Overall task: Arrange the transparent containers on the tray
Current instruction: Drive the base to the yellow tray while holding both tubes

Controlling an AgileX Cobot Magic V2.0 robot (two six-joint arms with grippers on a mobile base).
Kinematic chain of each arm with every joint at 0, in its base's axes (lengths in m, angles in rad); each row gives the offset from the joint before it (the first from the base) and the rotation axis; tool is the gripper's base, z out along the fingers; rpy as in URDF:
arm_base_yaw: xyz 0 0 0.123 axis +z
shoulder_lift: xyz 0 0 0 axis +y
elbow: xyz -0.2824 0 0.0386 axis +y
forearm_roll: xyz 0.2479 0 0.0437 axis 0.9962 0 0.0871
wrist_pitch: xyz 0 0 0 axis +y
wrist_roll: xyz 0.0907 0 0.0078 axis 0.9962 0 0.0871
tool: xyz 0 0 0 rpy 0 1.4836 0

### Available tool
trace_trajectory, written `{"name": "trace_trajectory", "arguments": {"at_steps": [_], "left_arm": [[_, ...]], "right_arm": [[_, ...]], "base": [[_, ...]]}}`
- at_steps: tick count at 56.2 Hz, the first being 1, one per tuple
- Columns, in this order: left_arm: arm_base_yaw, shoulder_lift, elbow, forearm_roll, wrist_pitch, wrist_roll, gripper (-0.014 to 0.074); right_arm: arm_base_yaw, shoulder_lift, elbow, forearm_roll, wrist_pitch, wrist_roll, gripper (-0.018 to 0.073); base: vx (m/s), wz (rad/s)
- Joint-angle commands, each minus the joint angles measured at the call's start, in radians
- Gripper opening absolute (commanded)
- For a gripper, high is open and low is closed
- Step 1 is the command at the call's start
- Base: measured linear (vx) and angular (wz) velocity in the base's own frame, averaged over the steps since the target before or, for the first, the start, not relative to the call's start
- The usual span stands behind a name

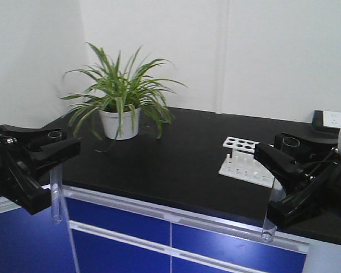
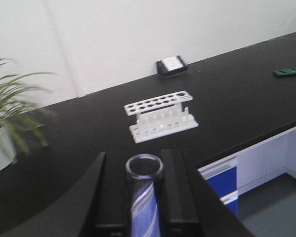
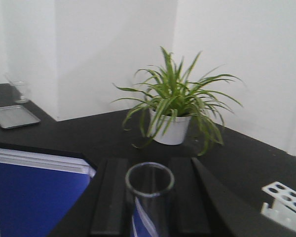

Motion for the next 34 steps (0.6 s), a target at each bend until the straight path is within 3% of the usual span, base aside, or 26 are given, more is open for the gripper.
{"name": "trace_trajectory", "arguments": {"at_steps": [1,34], "left_arm": [[-0.006,-0.018,-0.035,-0.045,0.016,-0.007,-0.0003],[-0.006,-0.018,-0.035,-0.045,0.016,-0.007,-0.0003]], "right_arm": [[0.0,-0.014,-0.03,0.006,-0.047,-0.004,-0.0011],[0.0,-0.014,-0.03,0.006,-0.047,-0.004,-0.0011]], "base": [[-0.27,0.55],[-0.25,0.53]]}}
